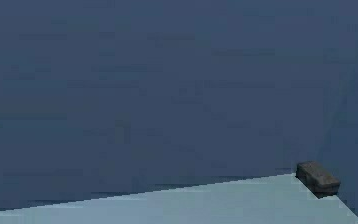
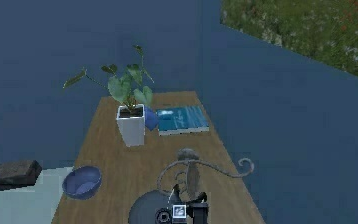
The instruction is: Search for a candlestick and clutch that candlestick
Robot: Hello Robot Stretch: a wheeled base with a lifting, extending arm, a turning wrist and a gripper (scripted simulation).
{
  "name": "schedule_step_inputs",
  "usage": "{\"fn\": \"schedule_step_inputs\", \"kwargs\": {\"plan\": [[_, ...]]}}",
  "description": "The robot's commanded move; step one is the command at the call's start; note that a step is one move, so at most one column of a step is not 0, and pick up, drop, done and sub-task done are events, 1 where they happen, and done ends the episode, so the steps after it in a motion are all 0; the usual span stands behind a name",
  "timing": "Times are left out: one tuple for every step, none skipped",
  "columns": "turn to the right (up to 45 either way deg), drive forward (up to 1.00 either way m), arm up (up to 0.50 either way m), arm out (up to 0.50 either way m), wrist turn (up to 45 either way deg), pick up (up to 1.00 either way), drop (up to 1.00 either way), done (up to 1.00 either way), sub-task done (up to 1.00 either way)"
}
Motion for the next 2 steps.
{"fn": "schedule_step_inputs", "kwargs": {"plan": [[0.0, 0.0, 0.1, 0.0, 0.0, 0.0, 0.0, 0.0, 0.0], [0.0, 0.0, 0.0, 0.0, 0.0, 0.0, 0.0, 1.0, 0.0]]}}
